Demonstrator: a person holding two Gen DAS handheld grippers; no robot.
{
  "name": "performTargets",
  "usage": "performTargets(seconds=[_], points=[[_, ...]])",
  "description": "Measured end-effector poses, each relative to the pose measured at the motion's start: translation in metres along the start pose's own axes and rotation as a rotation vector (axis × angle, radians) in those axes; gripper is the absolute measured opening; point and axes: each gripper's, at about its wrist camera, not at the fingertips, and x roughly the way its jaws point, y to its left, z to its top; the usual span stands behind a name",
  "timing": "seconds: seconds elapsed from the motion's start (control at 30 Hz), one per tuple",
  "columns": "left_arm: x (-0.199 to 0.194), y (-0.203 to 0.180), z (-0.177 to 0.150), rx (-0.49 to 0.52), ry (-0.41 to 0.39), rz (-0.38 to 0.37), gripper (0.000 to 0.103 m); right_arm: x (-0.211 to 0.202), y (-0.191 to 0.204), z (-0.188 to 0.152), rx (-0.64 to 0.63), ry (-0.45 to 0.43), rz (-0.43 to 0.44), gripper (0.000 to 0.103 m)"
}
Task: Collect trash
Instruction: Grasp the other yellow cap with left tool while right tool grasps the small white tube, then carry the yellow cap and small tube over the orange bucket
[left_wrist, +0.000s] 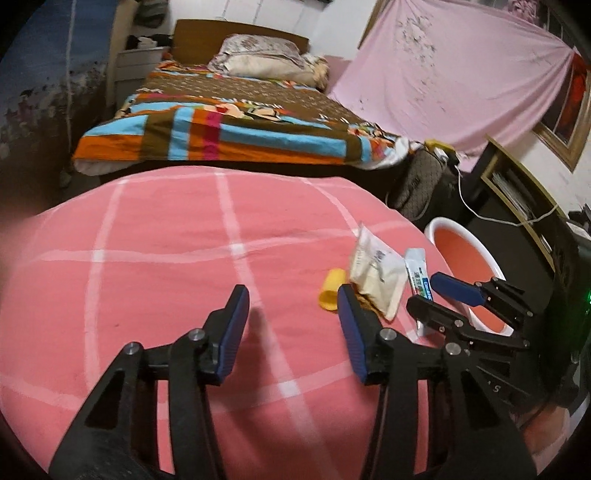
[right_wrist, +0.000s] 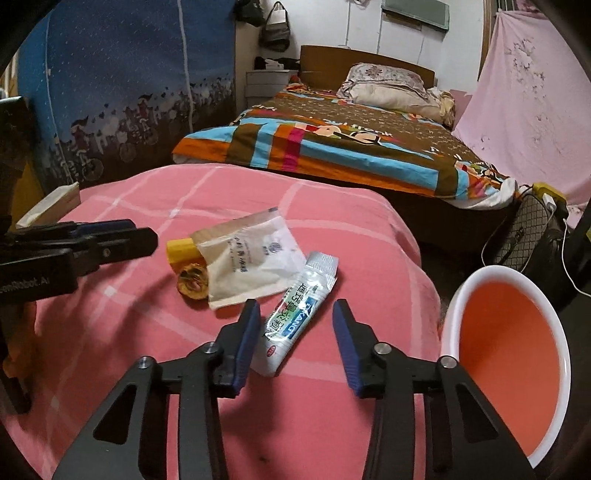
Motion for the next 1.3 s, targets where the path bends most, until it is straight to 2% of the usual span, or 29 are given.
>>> performTargets(seconds=[0.1, 0.17, 0.23, 0.27, 0.33, 0.57, 0.8, 1.03, 1.17, 1.3], points=[[0.009, -0.007, 0.005, 0.011, 0.022, -0.012, 0.027, 0.0, -0.001, -0.001, -0.001, 0.0, 0.001, 0.035], [0.016, -0.013, 0.007, 0.03, 0.041, -0.015, 0.021, 0.0, -0.002, 0.0, 0.005, 0.001, 0.008, 0.035], [0.023, -0.021, 0.009, 0.065, 0.071, 0.009, 0.012, 0.001, -0.003, 0.0, 0.013, 0.005, 0.021, 0.036], [0.024, -0.024, 0.009, 0.078, 0.074, 0.022, 0.01, 0.002, -0.004, 0.0, 0.019, 0.006, 0.029, 0.036], [0.023, -0.029, 0.009, 0.099, 0.068, 0.023, 0.0, 0.002, -0.006, 0.0, 0.029, 0.003, 0.041, 0.036], [0.012, -0.029, 0.004, 0.078, 0.033, 0.052, 0.0, -0.002, -0.007, -0.001, 0.038, -0.02, 0.064, 0.021], [-0.018, -0.019, -0.005, -0.01, -0.088, 0.08, 0.0, -0.01, -0.002, -0.001, 0.015, -0.072, 0.051, 0.013], [-0.045, -0.026, -0.012, -0.001, -0.243, 0.07, 0.0, -0.037, -0.009, -0.007, 0.041, -0.226, 0.081, 0.012], [-0.057, -0.04, -0.012, 0.041, -0.334, 0.072, 0.0, -0.062, -0.012, -0.012, 0.038, -0.367, 0.082, 0.012], [-0.068, -0.058, -0.011, 0.082, -0.417, 0.06, 0.0, -0.085, -0.017, -0.015, 0.036, -0.512, 0.041, 0.012]])
